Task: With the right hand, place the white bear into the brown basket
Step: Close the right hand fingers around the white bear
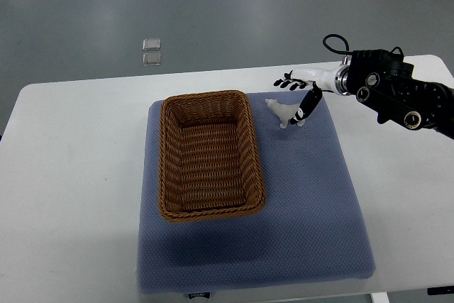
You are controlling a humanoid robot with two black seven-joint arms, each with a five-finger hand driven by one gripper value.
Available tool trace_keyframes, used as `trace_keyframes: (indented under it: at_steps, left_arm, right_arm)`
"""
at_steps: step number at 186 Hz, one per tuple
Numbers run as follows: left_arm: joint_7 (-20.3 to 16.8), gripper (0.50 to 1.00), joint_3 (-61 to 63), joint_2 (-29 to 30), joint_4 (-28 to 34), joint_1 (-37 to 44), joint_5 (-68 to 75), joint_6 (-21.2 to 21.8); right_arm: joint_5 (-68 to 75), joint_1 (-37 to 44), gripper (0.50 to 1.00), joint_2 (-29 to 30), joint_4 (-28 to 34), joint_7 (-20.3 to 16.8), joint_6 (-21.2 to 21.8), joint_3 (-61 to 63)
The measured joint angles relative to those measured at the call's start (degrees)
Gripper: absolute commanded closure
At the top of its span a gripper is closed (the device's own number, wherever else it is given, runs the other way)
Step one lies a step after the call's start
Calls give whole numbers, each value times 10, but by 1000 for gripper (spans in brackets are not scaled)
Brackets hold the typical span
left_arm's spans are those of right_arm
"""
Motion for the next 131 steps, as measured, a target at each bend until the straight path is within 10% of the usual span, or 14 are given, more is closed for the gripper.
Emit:
trace_keyframes:
  at_steps: [83,131]
  left_arm:
    - [0,500,0,0,1,0,0,0]
    - [0,500,0,0,1,0,0,0]
  right_arm:
    - [-4,-16,783,23,-19,2,-17,-8]
    - [-9,-20,1000,23,-20,3,-19,-12]
